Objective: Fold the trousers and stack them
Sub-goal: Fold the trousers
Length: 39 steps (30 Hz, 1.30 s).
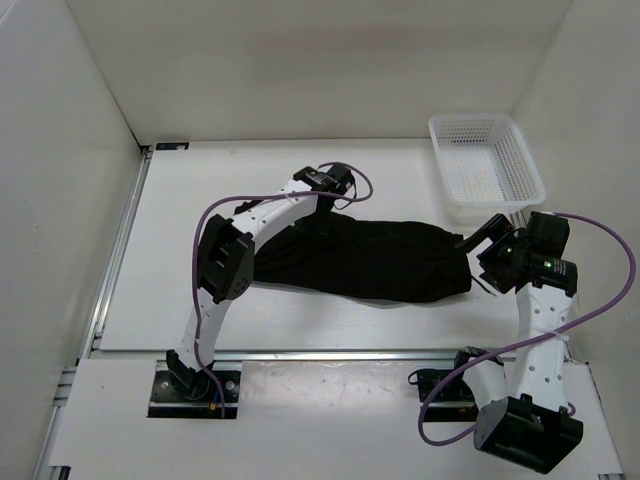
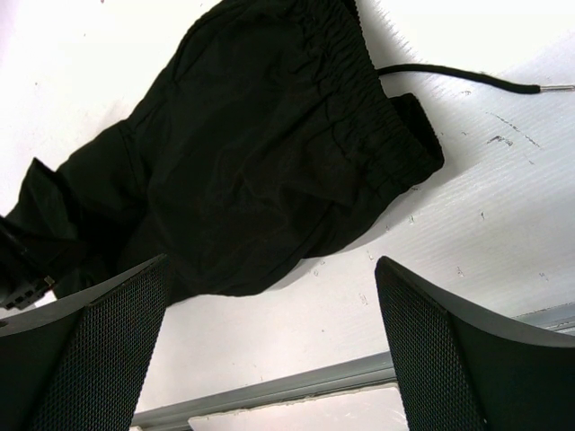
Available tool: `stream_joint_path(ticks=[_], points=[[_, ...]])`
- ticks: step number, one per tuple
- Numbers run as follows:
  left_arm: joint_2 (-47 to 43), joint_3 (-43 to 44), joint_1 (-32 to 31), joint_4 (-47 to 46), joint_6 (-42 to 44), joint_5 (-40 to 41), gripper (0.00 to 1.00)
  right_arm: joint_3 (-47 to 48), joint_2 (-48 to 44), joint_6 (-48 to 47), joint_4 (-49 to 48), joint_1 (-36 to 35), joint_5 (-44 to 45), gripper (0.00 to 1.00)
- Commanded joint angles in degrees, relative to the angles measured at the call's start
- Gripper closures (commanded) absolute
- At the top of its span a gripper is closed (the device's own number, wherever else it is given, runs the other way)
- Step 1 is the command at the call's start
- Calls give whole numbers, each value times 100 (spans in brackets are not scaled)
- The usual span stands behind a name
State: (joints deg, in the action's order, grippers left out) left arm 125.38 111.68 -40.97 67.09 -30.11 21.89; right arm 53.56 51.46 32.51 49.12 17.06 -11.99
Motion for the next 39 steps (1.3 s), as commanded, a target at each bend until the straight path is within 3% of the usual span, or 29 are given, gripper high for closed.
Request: stream_joint_path(ticks=[1, 3, 4, 7, 13, 16, 23, 26, 27, 28, 29, 31, 35, 37, 39], points=[[-31, -67, -16, -100, 127, -71, 67, -4, -75, -114, -17, -27, -49, 3], [-84, -67, -16, -100, 180, -124, 87, -4, -75, -114, -17, -27, -49, 3], [-154, 20, -16, -21, 181, -124, 90, -4, -75, -114, -17, -27, -49, 3], [-514, 300, -16, 103, 181, -62, 90, -4, -75, -114, -17, -27, -49, 3], [-1086, 1021, -121, 103, 576, -948, 90, 49, -75, -114, -17, -27, -49, 3], [-1217, 1023, -349, 155, 576, -1011, 90, 49, -75, -114, -17, -27, 3, 3], [-1447, -504, -806, -398, 366, -1265, 90, 49, -75, -114, -17, -80, 4, 3], [-1052, -525, -912, -626, 269, -1388, 68, 49, -75, -114, -17, -80, 56, 3], [-903, -359, -913, -540, 216, -1389, 57, 49, -75, -114, -17, -80, 56, 3], [-693, -201, -913, -391, 216, -1259, 41, 49, -75, -114, -17, -80, 56, 3], [-691, -25, -913, -155, 155, -1040, 38, 49, -75, -114, -17, -80, 56, 3], [-856, 432, -913, 14, 154, -793, 18, 49, -127, -114, 36, -80, 56, 3], [-1286, 1381, -711, 436, 303, -792, 14, 49, -128, -114, 36, -80, 118, 3], [-1498, 1576, -405, 568, 356, -792, 19, 49, -128, -114, 36, -80, 118, 3], [-1857, 1297, -79, 568, 409, -739, 31, 49, -128, -166, 36, -80, 118, 3]])
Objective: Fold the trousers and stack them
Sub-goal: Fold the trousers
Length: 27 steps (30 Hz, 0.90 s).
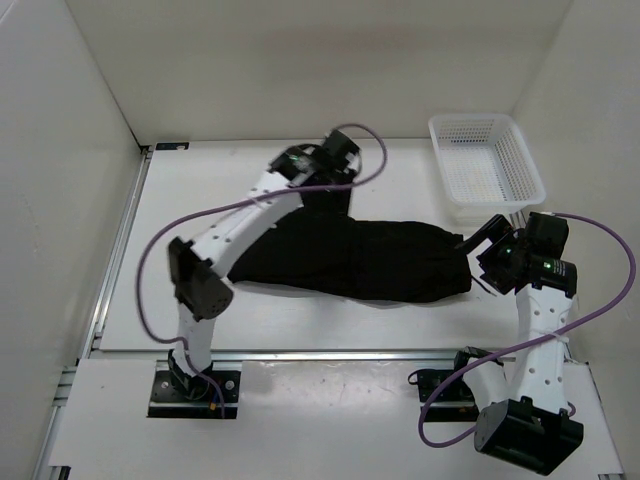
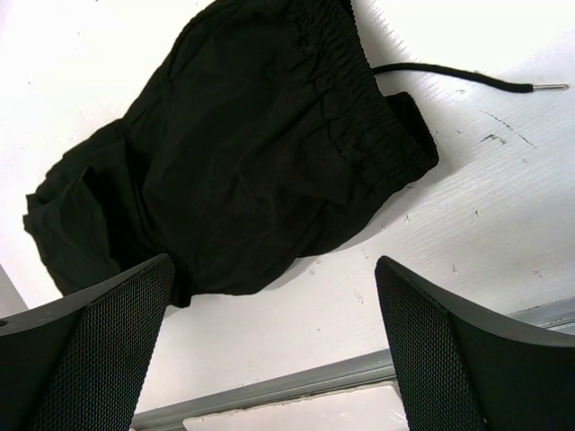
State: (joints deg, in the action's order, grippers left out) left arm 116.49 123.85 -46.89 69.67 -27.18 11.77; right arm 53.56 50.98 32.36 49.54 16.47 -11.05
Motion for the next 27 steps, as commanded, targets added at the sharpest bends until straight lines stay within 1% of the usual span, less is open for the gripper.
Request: stream_joint_path(ticks=[1, 3, 4, 5, 7, 8, 9, 11, 13, 15, 16, 17, 19, 20, 27], points=[[-1092, -410, 932, 310, 116, 273, 42, 101, -80, -151, -6, -21, 24, 3], [-1468, -1105, 1417, -179, 283, 133, 42, 102, -80, -151, -6, -21, 24, 3], [-1575, -1518, 2012, -391, 353, -250, 40, 102, -132, -151, -6, -21, 24, 3], [-1742, -2183, 2296, -741, 432, -480, 33, 102, -132, -203, -6, -21, 24, 3], [-1901, -2846, 2780, -1173, 494, -990, 23, 102, -132, -204, -6, -21, 24, 3], [-1902, -3345, 3174, -1340, 555, -1114, 17, 102, -132, -204, -6, -21, 24, 3], [-1902, -3498, 3334, -1411, 608, -1185, 7, 102, -132, -204, -6, -21, 24, 3], [-1770, -3831, 3572, -1666, 740, -1265, 1, 102, -132, -204, -6, -74, 24, 3], [-1473, -3938, 3626, -1780, 889, -1326, 1, 102, -132, -204, -6, -74, 24, 3], [-1226, -4000, 3819, -1992, 951, -1405, 1, 102, -132, -204, -6, -74, 24, 3], [-973, -4000, 3819, -2044, 1004, -1458, 2, 102, -132, -204, -6, -74, 24, 3], [-857, -4000, 3889, -2045, 1004, -1458, 6, 154, -132, -204, -6, -74, 24, 3], [-689, -4000, 3951, -2176, 1082, -1755, 10, 155, -132, -204, -6, -74, 24, 3], [-689, -4079, 3951, -2255, 1083, -1948, 10, 155, -132, -204, -6, -74, 24, 3], [-908, -4457, 4013, -2361, 1145, -2003, 11, 155, -27, -204, -6, -74, 24, 3]])
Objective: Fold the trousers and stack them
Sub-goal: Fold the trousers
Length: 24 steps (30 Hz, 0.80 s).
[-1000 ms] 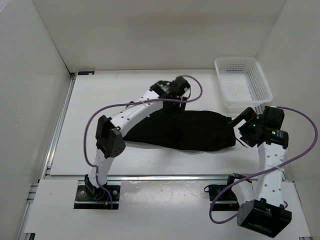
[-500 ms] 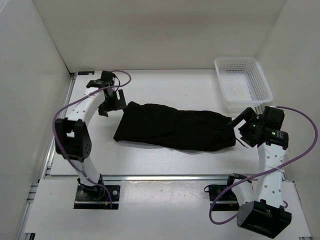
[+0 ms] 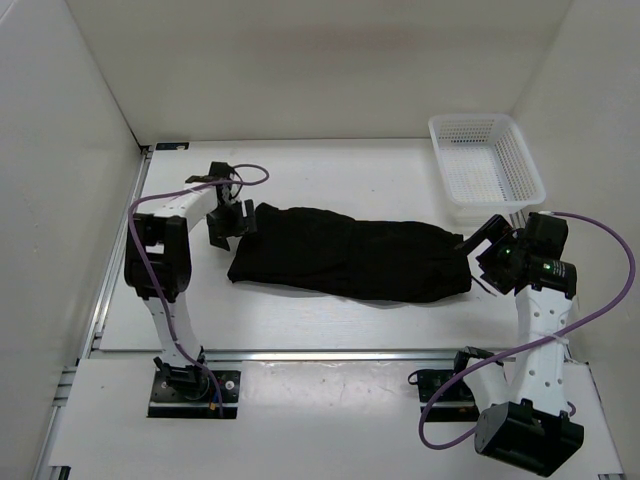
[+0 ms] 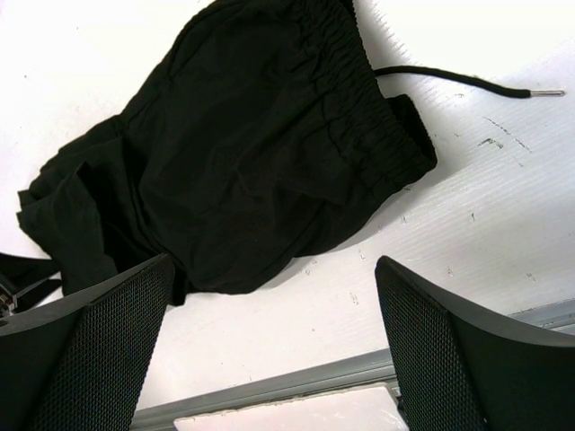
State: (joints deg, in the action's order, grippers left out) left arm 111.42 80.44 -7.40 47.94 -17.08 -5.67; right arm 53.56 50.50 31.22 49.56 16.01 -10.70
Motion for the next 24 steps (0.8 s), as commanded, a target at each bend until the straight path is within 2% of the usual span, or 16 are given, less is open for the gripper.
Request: stream_joint_path(ticks=[1, 7, 10, 11, 12, 15, 16, 17, 18, 21, 24], points=[[-401, -117, 63, -189, 135, -320, 11, 155, 21, -90, -8, -28, -11, 3], [91, -231, -51, -189, 83, -137, 11, 207, 21, -90, -8, -28, -73, 3], [170, -231, -121, -189, 82, -189, 16, 207, 21, -90, -8, -28, -73, 3], [231, -231, -121, -189, 82, -241, 19, 155, -31, -90, -8, -28, -73, 3], [231, -231, -121, -189, 82, -320, 34, 155, -31, -90, -8, -28, -73, 3], [171, -231, -121, -189, 82, -434, 62, 155, -31, -90, -8, -28, -73, 3], [170, -292, -121, -189, 82, -435, 76, 155, -31, -90, -8, -28, -73, 3], [118, -292, -121, -189, 82, -435, 85, 155, -31, -90, -8, -28, -73, 3], [117, -292, -121, -189, 82, -487, 90, 155, -31, -90, -8, -28, -73, 3], [-23, -292, -121, -189, -31, -435, 90, 155, -31, -90, -8, -28, -73, 3], [-478, -100, 115, 65, -347, 152, 90, 207, -31, -90, -8, -28, -73, 3]])
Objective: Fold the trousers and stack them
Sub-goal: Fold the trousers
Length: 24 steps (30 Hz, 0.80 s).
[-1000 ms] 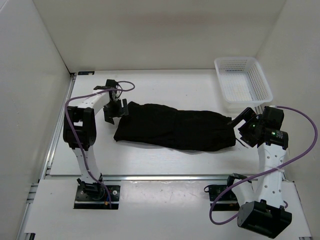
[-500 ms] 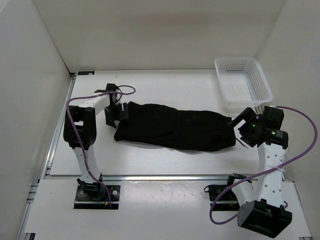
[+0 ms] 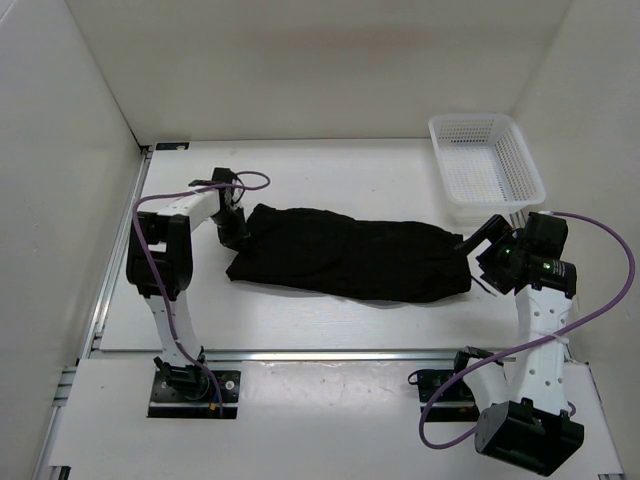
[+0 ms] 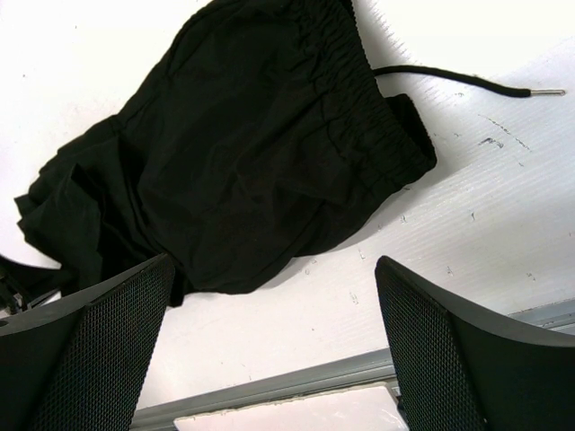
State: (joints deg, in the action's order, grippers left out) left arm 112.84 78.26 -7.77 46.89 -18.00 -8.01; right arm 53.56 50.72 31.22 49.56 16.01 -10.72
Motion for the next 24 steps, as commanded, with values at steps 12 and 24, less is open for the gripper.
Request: stream_joint_path(ticks=[12, 24], points=[[-1642, 2543, 268, 1603, -731, 1988, 90, 23, 395, -398, -166, -511, -712, 9], [-1924, 3442, -1506, 2096, -1205, 2373, 90, 5, 500, -336, -307, -828, -536, 23]])
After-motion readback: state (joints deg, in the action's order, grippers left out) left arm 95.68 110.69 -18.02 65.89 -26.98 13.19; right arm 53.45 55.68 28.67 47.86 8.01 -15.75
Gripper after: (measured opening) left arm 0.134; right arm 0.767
